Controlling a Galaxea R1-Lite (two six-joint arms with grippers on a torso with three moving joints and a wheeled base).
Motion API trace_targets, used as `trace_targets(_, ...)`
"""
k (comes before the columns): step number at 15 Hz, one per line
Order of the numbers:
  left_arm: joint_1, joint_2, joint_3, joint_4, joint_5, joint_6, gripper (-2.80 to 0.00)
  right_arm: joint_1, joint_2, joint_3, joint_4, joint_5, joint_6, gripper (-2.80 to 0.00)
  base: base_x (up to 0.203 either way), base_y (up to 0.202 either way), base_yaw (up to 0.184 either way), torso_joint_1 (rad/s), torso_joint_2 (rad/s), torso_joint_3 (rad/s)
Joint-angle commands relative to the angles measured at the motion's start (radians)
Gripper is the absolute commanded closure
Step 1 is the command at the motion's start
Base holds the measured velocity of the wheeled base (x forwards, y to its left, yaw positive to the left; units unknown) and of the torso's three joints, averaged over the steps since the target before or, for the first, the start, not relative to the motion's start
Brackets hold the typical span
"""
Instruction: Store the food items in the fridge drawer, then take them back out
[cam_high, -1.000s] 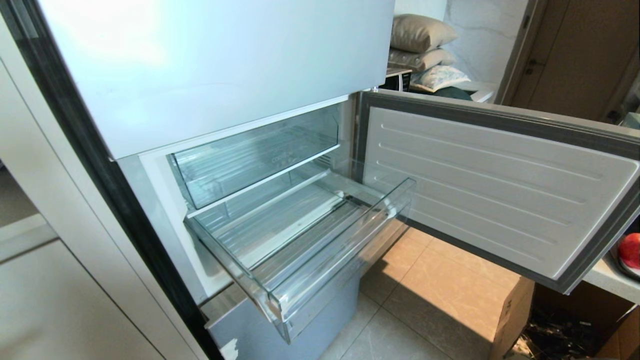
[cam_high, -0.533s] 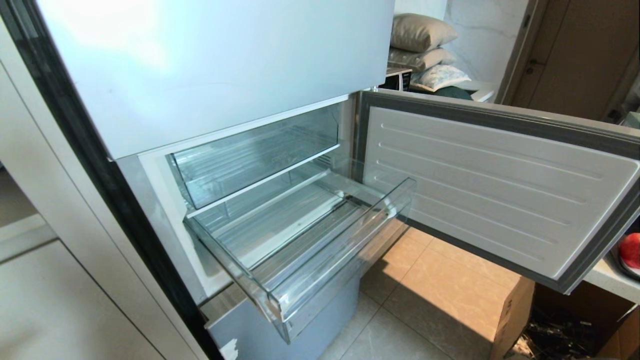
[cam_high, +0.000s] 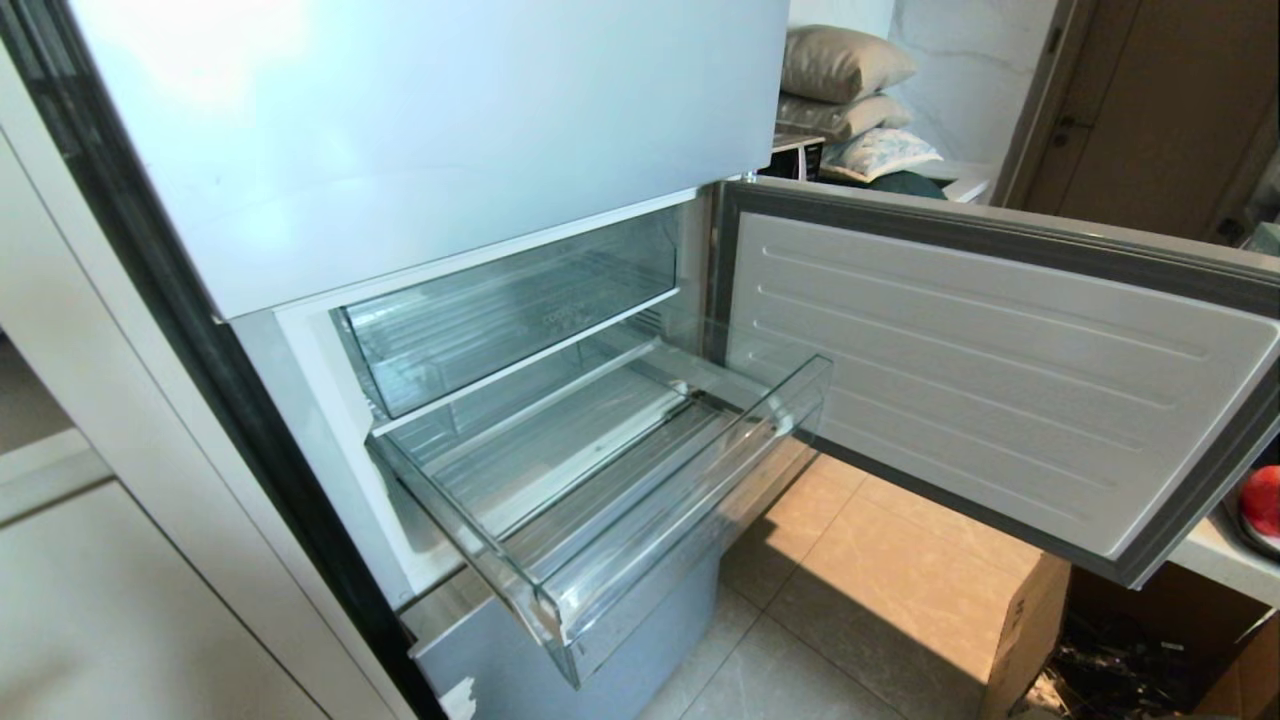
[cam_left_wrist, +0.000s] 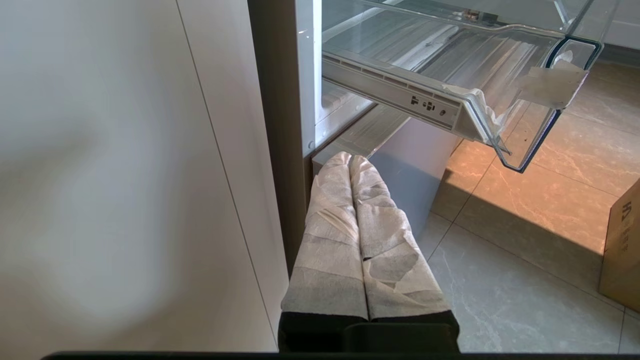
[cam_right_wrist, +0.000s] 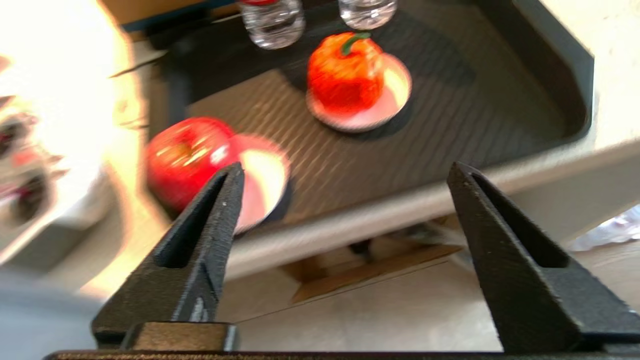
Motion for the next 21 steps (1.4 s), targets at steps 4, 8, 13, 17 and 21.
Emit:
trace_targets(4, 0.0, 0.0, 0.0, 0.0, 0.0, 0.0, 0.0, -0.015, 0.303, -0.251, -0.024, 0.031, -0.021, -2.8, 0.0, 0.0, 0.0, 0.0, 0.0, 0.0)
trace_targets(8, 0.0, 0.0, 0.0, 0.0, 0.0, 0.0, 0.0, 0.024, 0.467, -0.432, -0.028, 0.034, -0.068, -2.8, 0.0, 0.0, 0.0, 0.0, 0.0, 0.0)
trace_targets(13, 0.0, 0.0, 0.0, 0.0, 0.0, 0.0, 0.0, 0.056, 0.584, -0.524, -0.024, 0.011, -0.091, -2.8, 0.0, 0.0, 0.0, 0.0, 0.0, 0.0)
trace_targets(17, 0.0, 0.0, 0.0, 0.0, 0.0, 0.0, 0.0, 0.055, 0.612, -0.548, -0.024, 0.005, -0.093, -2.8, 0.0, 0.0, 0.0, 0.0, 0.0, 0.0)
trace_targets(21, 0.0, 0.0, 0.0, 0.0, 0.0, 0.0, 0.0, 0.046, 0.602, -0.545, -0.023, 0.003, -0.102, -2.8, 0.0, 0.0, 0.0, 0.0, 0.0, 0.0)
